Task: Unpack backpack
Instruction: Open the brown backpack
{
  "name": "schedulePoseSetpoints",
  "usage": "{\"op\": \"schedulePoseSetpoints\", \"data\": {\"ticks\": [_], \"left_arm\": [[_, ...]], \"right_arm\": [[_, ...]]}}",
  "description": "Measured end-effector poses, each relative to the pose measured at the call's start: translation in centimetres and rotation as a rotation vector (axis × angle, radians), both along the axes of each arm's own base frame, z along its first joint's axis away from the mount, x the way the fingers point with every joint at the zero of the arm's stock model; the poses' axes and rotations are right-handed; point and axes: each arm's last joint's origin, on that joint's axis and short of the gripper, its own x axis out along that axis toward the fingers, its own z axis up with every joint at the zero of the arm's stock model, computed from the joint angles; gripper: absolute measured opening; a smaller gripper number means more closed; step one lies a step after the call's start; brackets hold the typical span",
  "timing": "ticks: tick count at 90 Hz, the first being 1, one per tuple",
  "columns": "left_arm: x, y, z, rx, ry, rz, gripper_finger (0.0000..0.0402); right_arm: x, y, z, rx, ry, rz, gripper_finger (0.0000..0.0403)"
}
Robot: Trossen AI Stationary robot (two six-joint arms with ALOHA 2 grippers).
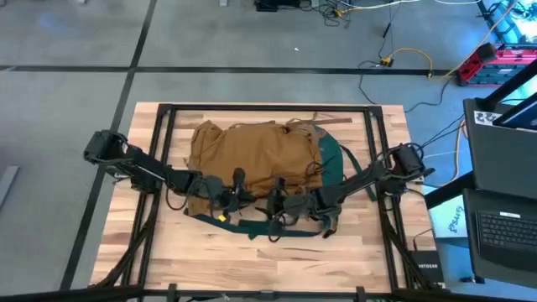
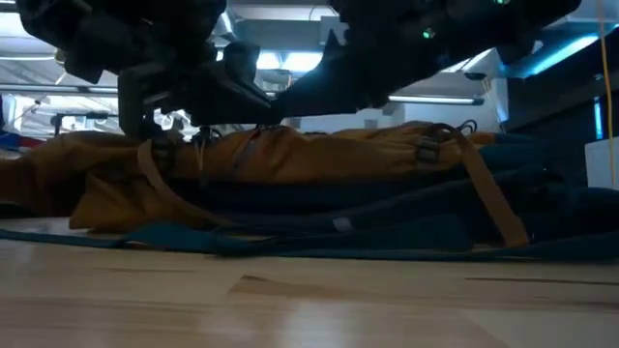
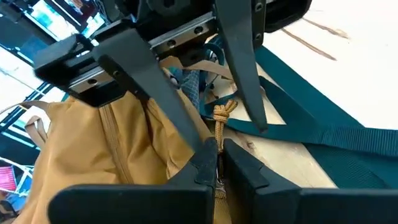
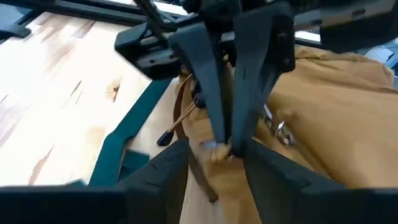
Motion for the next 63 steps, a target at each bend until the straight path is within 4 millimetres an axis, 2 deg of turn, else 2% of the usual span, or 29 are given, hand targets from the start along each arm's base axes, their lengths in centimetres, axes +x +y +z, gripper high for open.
{"op": "schedulePoseSetpoints", "data": {"ticks": [63], "left_arm": [[-0.09, 0.04, -0.23, -0.011, 0.026, 0.010, 0.0000]], "right_arm": [[0.08, 0.09, -0.57, -0.035, 0.062, 0.003, 0.0138]]}}
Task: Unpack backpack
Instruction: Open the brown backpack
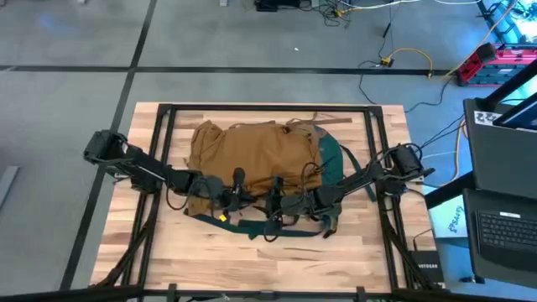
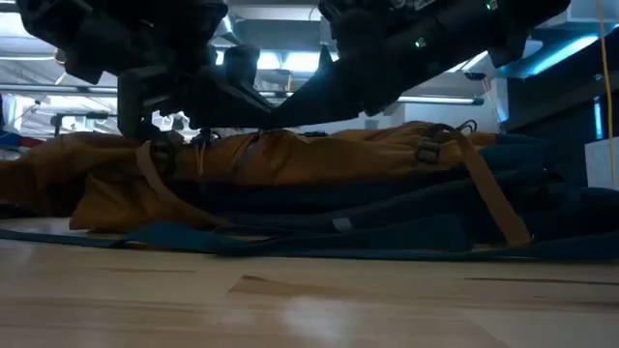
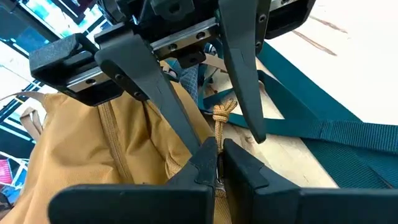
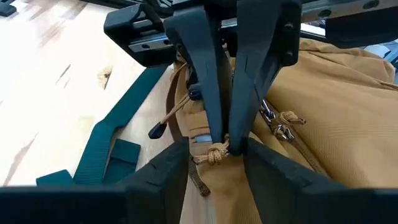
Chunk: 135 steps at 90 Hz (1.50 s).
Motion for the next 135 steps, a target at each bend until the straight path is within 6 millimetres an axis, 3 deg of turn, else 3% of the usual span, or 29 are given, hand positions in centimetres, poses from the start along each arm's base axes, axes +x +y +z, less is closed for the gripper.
{"op": "schedulePoseSetpoints", "data": {"ticks": [23, 47, 135], "left_arm": [[0.0, 0.0, -0.1, 0.004, 0.014, 0.003, 0.0000], [0.0, 0.4, -0.2, -0.010, 0.029, 0.022, 0.0000], [0.0, 0.4, -0.2, -0.017, 0.022, 0.022, 0.0000]], "right_arm": [[-0.1, 0.3, 0.1, -0.005, -0.003, -0.003, 0.0138], [-1.1, 1.5, 1.5, -0.038, -0.026, -0.029, 0.0138], [-0.6, 0.1, 1.2, 0.021, -0.007, -0.055, 0.0138]]}}
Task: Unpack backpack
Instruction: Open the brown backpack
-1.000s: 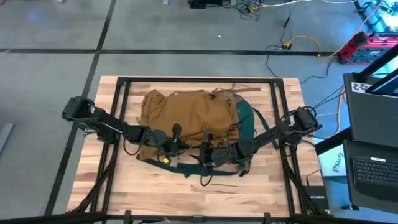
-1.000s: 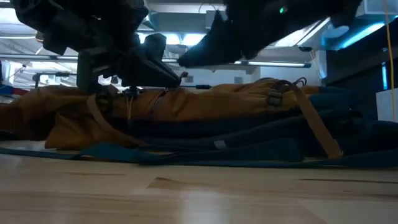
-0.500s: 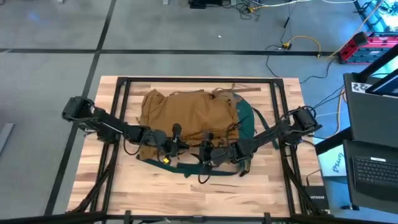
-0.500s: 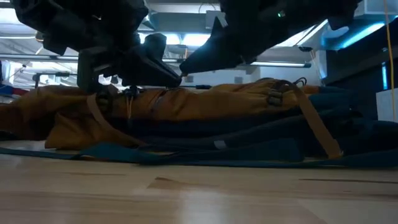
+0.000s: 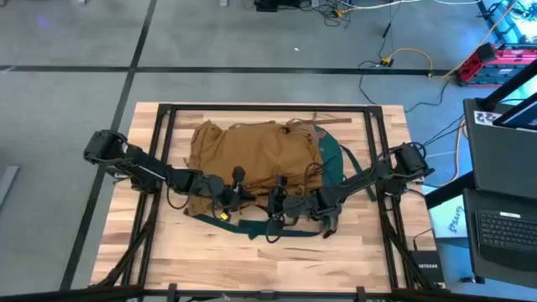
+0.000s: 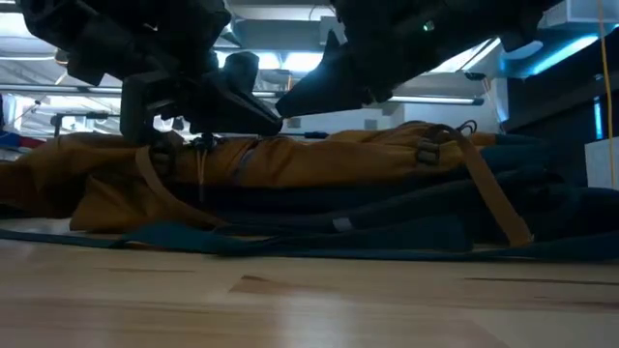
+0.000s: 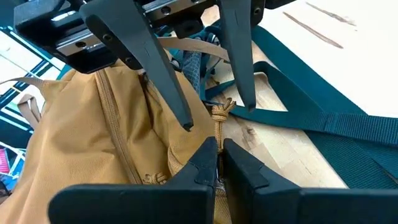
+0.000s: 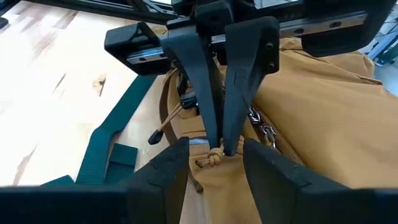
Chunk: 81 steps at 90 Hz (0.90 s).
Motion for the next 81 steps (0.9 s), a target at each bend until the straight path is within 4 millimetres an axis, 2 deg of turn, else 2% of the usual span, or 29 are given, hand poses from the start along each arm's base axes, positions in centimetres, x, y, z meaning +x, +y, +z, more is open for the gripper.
{"op": "schedulePoseSetpoints", "data": {"ticks": [48, 68, 81], "left_arm": [[0.0, 0.0, 0.0, -0.004, 0.000, 0.001, 0.0000], [0.0, 0.0, -0.1, -0.002, 0.009, 0.001, 0.0000], [-0.1, 0.0, -0.3, -0.004, 0.019, 0.002, 0.0000]], "right_arm": [[0.1, 0.1, 0.1, 0.017, -0.018, 0.018, 0.0138], [0.7, 0.0, -1.3, 0.021, -0.009, 0.025, 0.0138], [1.0, 0.1, -1.3, 0.010, -0.007, 0.022, 0.0138]]}}
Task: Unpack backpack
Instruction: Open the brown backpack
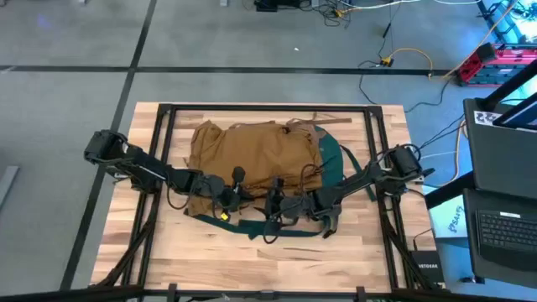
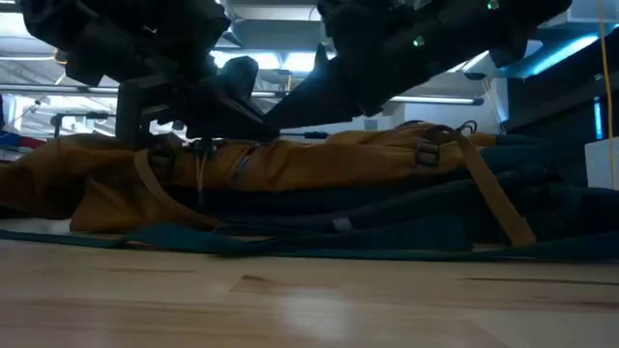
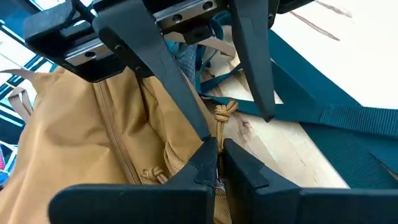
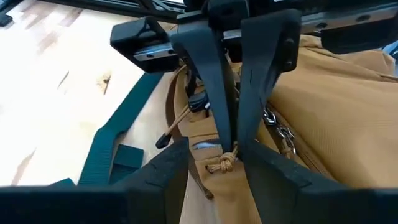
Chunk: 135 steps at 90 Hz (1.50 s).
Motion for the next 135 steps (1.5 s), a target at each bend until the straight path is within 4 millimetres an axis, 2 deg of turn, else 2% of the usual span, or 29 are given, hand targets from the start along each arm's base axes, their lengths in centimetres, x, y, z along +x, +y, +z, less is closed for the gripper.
{"op": "schedulePoseSetpoints", "data": {"ticks": [15, 46, 75, 87, 106, 130, 135], "left_arm": [[0.00, -0.02, 0.02, -0.004, -0.002, -0.001, 0.0000], [0.00, -0.02, 0.01, -0.003, 0.000, -0.001, 0.0000], [0.04, 0.01, 0.09, -0.004, -0.009, 0.004, 0.0000], [0.04, 0.01, 0.09, -0.004, -0.009, 0.004, 0.0000], [0.04, 0.02, 0.12, -0.003, -0.010, 0.007, 0.0000], [0.05, 0.02, 0.14, -0.003, -0.010, 0.006, 0.0000], [0.05, 0.01, 0.15, -0.004, -0.010, 0.006, 0.0000]], "right_arm": [[0.25, 0.15, 0.34, -0.024, 0.011, 0.011, 0.0130], [0.19, 0.08, 0.21, -0.041, 0.041, -0.004, 0.0011], [0.08, -0.02, 0.05, -0.085, 0.065, -0.023, 0.0004], [0.08, -0.02, 0.06, -0.085, 0.064, -0.023, 0.0026], [-0.04, -0.01, -0.12, -0.088, 0.080, -0.022, 0.0111], [-0.04, -0.01, -0.12, -0.076, 0.076, -0.028, 0.0139], [-0.04, -0.01, -0.11, -0.072, 0.075, -0.031, 0.0133]]}}
